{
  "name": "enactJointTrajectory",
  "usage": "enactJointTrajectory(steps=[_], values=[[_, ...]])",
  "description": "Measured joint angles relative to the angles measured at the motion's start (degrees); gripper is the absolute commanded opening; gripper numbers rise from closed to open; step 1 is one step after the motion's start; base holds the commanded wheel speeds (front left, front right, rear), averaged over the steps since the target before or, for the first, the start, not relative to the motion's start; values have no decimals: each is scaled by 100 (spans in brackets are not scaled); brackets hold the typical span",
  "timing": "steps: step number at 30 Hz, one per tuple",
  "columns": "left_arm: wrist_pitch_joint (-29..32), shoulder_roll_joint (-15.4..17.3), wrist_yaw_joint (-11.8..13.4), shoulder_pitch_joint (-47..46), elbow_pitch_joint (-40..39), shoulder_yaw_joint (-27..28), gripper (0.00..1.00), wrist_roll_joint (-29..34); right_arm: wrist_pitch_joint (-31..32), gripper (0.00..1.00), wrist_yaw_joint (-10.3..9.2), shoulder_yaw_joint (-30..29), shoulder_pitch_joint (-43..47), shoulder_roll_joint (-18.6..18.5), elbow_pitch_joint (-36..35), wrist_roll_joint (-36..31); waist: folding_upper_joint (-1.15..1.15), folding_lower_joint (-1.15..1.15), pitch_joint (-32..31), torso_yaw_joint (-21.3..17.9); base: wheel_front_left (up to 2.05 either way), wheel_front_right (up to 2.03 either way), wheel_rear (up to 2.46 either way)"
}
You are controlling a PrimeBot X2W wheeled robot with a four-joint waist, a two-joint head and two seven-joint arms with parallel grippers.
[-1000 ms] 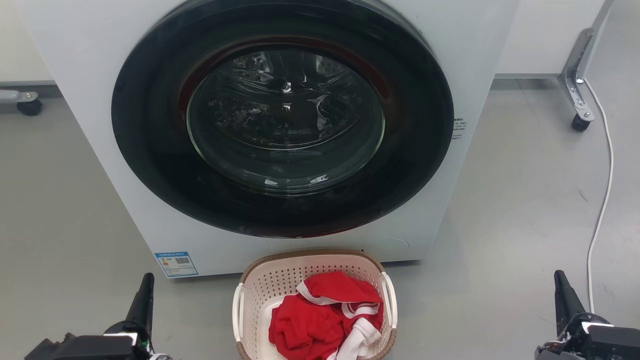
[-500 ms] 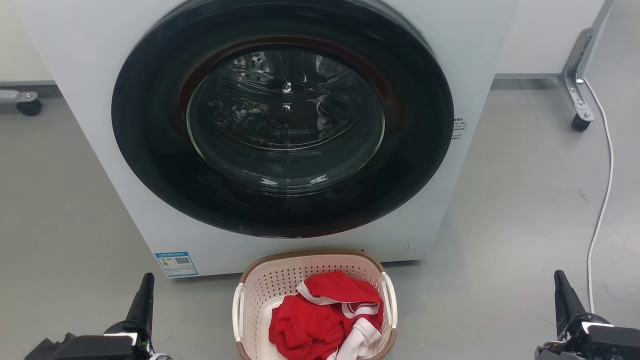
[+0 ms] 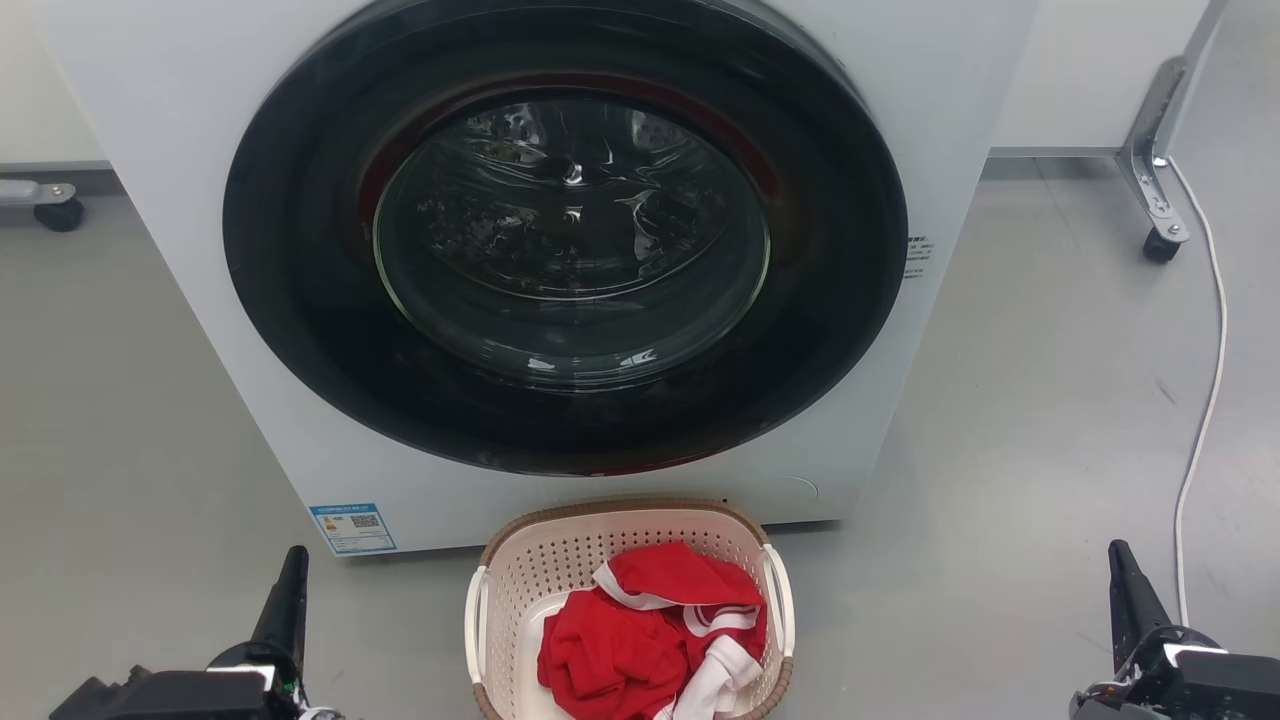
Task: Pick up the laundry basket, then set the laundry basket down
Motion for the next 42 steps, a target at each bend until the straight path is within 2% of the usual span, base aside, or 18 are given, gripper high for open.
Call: enactJointTrajectory(steps=[42], values=[[0, 0, 0, 0, -2, 0, 0, 0, 0, 0, 3, 0, 0, 0, -2, 8, 0, 0, 1, 0, 0, 0, 0]])
